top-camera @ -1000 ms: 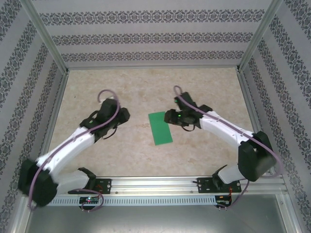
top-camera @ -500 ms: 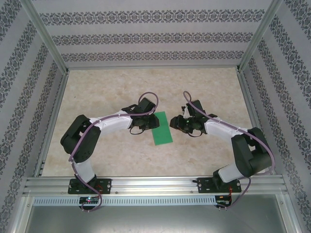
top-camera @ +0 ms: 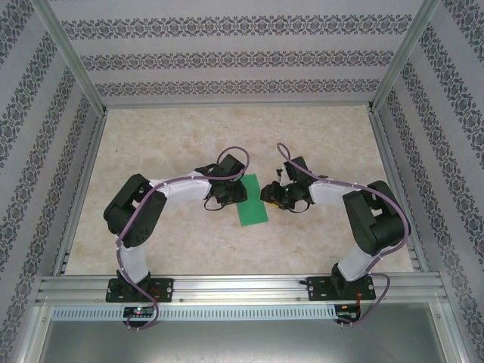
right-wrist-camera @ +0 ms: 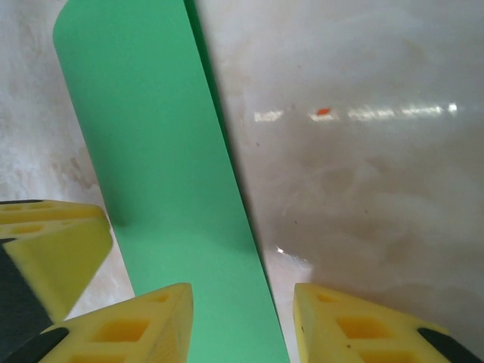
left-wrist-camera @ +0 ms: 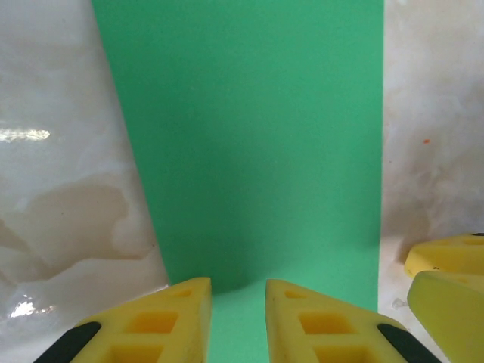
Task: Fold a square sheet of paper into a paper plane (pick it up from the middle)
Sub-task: Third fold the triangle at the center of the table.
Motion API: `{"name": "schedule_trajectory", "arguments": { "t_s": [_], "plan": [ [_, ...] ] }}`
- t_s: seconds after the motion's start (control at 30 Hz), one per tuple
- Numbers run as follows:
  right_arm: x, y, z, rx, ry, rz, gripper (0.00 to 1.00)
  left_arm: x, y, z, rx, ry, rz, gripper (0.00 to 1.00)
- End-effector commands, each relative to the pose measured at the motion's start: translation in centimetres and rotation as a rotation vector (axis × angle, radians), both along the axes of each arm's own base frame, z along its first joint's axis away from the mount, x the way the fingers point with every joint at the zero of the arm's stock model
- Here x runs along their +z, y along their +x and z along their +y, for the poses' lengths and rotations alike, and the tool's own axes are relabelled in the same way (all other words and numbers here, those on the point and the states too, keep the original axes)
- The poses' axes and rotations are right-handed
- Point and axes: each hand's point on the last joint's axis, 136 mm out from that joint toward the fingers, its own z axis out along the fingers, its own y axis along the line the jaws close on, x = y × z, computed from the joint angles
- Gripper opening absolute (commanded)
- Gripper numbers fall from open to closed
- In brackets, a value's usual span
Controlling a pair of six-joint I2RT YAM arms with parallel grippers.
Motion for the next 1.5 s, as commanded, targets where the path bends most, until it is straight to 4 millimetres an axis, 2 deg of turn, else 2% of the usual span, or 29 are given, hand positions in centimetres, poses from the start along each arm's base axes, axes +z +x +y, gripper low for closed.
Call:
{"name": "schedule_trajectory", "arguments": {
  "t_s": [0.0,0.3,0.47,0.73,0.9,1.17,1.47],
  "plan": [
    [0.8,1.1,1.3,0.049,0.040,-0.052,0.40,0.0,0.5,-0.1,-0.012,0.025,-0.017,0.26],
    [-0.2,0.4,1.6,0.069,0.052,-0.024,0.39,-1.5,0.1,0.4,-0.032,0.063,0.006,0.24],
    [0.2,-0.1,1.9,0.070,0.085,-0.020,0.40,-2.0,-0.3,0.7,-0.043,0.074,0.013,0.24],
    [1.0,-0.5,2.6,0.078,0.130,-0.024,0.39,-1.2,0.0,0.1,-0.084,0.049,-0.018,0.24],
    [1.4,-0.1,2.3,0.054,0.131,-0.035,0.39,-0.7,0.3,-0.4,-0.127,0.042,-0.043,0.24],
    [0.9,1.1,2.9,0.052,0.171,-0.012,0.33,-0.6,0.2,-0.8,-0.179,0.030,-0.063,0.24],
    [0.5,2.2,2.6,0.059,0.185,-0.011,0.28,-0.8,0.0,-0.9,-0.219,0.035,-0.071,0.24]
  ]
}}
